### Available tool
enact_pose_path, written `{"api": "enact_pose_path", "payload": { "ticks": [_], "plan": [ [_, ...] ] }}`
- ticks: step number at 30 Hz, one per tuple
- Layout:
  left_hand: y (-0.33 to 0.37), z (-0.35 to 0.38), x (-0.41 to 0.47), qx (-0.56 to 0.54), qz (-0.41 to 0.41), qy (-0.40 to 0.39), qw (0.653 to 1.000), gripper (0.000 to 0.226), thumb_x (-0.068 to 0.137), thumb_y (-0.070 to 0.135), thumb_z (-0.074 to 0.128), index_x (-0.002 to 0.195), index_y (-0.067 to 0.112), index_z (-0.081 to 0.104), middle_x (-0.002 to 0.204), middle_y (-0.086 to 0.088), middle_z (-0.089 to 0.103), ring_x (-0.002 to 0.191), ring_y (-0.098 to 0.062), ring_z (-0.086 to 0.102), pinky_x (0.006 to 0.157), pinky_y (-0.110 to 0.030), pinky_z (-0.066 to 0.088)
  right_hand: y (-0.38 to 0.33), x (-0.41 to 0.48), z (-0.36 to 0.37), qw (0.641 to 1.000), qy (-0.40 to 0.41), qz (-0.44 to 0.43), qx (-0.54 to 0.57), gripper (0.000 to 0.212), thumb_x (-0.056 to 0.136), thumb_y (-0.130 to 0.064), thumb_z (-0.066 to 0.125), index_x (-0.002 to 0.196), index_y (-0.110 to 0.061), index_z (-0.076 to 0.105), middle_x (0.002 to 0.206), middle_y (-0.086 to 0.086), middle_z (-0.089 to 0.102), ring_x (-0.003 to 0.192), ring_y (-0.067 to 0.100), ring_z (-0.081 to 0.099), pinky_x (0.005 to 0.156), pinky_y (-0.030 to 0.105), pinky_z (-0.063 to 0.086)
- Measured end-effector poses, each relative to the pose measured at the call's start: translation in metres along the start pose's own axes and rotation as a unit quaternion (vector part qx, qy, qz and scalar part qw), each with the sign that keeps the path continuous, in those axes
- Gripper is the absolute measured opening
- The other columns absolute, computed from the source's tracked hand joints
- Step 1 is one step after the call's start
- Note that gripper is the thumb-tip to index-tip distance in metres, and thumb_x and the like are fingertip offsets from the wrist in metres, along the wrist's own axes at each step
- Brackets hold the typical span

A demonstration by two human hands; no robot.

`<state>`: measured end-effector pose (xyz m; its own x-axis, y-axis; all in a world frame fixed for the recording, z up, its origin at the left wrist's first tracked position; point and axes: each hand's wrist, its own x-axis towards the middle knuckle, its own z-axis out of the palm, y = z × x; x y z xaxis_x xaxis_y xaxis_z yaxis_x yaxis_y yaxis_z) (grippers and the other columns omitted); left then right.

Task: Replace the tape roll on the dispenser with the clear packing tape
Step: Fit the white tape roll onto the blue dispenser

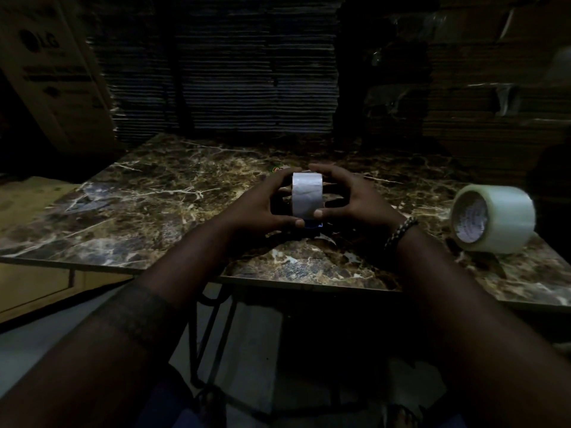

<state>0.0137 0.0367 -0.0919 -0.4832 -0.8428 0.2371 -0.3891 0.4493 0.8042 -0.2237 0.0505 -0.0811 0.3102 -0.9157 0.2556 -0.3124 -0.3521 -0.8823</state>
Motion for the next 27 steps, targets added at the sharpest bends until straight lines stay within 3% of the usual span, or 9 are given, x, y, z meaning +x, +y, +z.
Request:
{"api": "enact_pose_path", "payload": {
  "ticks": [4, 8, 14, 17, 21, 23, 25, 27],
  "plan": [
    [0.0, 0.001, 0.0, 0.004, 0.009, 0.005, 1.0, 0.098, 0.081, 0.005, 0.09, 0.161, 0.019, 0.036, 0.153, 0.002, 0.053, 0.136, -0.005, 0.057, 0.099, -0.022, 0.056, 0.001, 0.001, 0.002, 1.0, -0.004, -0.011, -0.013, 0.082, 0.074, -0.004, 0.088, 0.145, -0.028, 0.053, 0.141, -0.002, 0.059, 0.123, 0.017, 0.064, 0.096, 0.048, 0.06],
    [-0.001, 0.001, 0.001, 0.004, 0.01, 0.006, 1.0, 0.098, 0.081, 0.001, 0.088, 0.161, 0.019, 0.035, 0.151, 0.003, 0.053, 0.133, 0.0, 0.058, 0.099, -0.019, 0.055, 0.0, 0.0, 0.003, 1.0, 0.002, -0.019, -0.013, 0.08, 0.075, -0.004, 0.088, 0.145, -0.025, 0.054, 0.141, -0.002, 0.059, 0.122, 0.015, 0.064, 0.094, 0.045, 0.061],
    [-0.001, 0.002, 0.001, 0.0, -0.002, 0.004, 1.0, 0.097, 0.081, -0.006, 0.085, 0.161, 0.016, 0.034, 0.141, 0.016, 0.054, 0.118, 0.019, 0.06, 0.089, -0.012, 0.054, 0.0, 0.0, 0.003, 0.999, 0.003, -0.026, -0.02, 0.078, 0.075, -0.003, 0.088, 0.143, -0.024, 0.055, 0.14, -0.002, 0.06, 0.122, 0.015, 0.064, 0.094, 0.041, 0.061],
    [-0.002, 0.002, 0.002, -0.006, -0.01, 0.004, 1.0, 0.097, 0.082, -0.006, 0.084, 0.161, 0.02, 0.036, 0.145, 0.007, 0.058, 0.126, 0.006, 0.062, 0.094, -0.02, 0.057, 0.001, 0.001, 0.004, 0.999, 0.008, -0.03, -0.028, 0.078, 0.075, -0.007, 0.089, 0.142, -0.026, 0.055, 0.14, -0.003, 0.06, 0.121, 0.015, 0.064, 0.092, 0.04, 0.062],
    [-0.007, -0.004, 0.004, -0.017, -0.033, 0.025, 0.999, 0.102, 0.077, -0.009, 0.083, 0.162, 0.022, 0.036, 0.152, -0.008, 0.056, 0.135, -0.022, 0.063, 0.104, -0.044, 0.059, 0.003, 0.002, 0.005, 0.997, 0.036, -0.035, -0.063, 0.076, 0.073, -0.013, 0.091, 0.14, -0.029, 0.058, 0.135, -0.003, 0.062, 0.121, 0.015, 0.064, 0.093, 0.041, 0.061],
    [-0.009, -0.006, 0.004, -0.037, -0.042, 0.052, 0.997, 0.101, 0.076, -0.011, 0.08, 0.161, 0.022, 0.037, 0.154, -0.009, 0.055, 0.135, -0.025, 0.062, 0.104, -0.049, 0.059, 0.004, 0.002, 0.004, 0.995, 0.048, -0.039, -0.072, 0.075, 0.072, -0.015, 0.091, 0.138, -0.029, 0.06, 0.131, -0.003, 0.064, 0.119, 0.014, 0.065, 0.093, 0.038, 0.06],
    [-0.01, -0.005, 0.004, -0.058, -0.063, 0.087, 0.992, 0.095, 0.079, -0.02, 0.075, 0.159, 0.017, 0.04, 0.15, -0.011, 0.058, 0.131, -0.023, 0.065, 0.101, -0.044, 0.061, 0.005, 0.003, 0.004, 0.995, 0.054, -0.043, -0.076, 0.072, 0.072, -0.015, 0.09, 0.137, -0.028, 0.061, 0.129, -0.001, 0.067, 0.115, 0.013, 0.067, 0.089, 0.034, 0.059],
    [-0.014, -0.005, 0.005, -0.074, -0.085, 0.121, 0.986, 0.093, 0.078, -0.017, 0.078, 0.156, 0.021, 0.045, 0.147, -0.01, 0.062, 0.129, -0.023, 0.066, 0.099, -0.046, 0.062, 0.005, 0.003, 0.005, 0.993, 0.064, -0.043, -0.089, 0.068, 0.073, -0.013, 0.09, 0.135, -0.026, 0.063, 0.125, 0.0, 0.069, 0.111, 0.013, 0.069, 0.087, 0.033, 0.06]
  ]
}}
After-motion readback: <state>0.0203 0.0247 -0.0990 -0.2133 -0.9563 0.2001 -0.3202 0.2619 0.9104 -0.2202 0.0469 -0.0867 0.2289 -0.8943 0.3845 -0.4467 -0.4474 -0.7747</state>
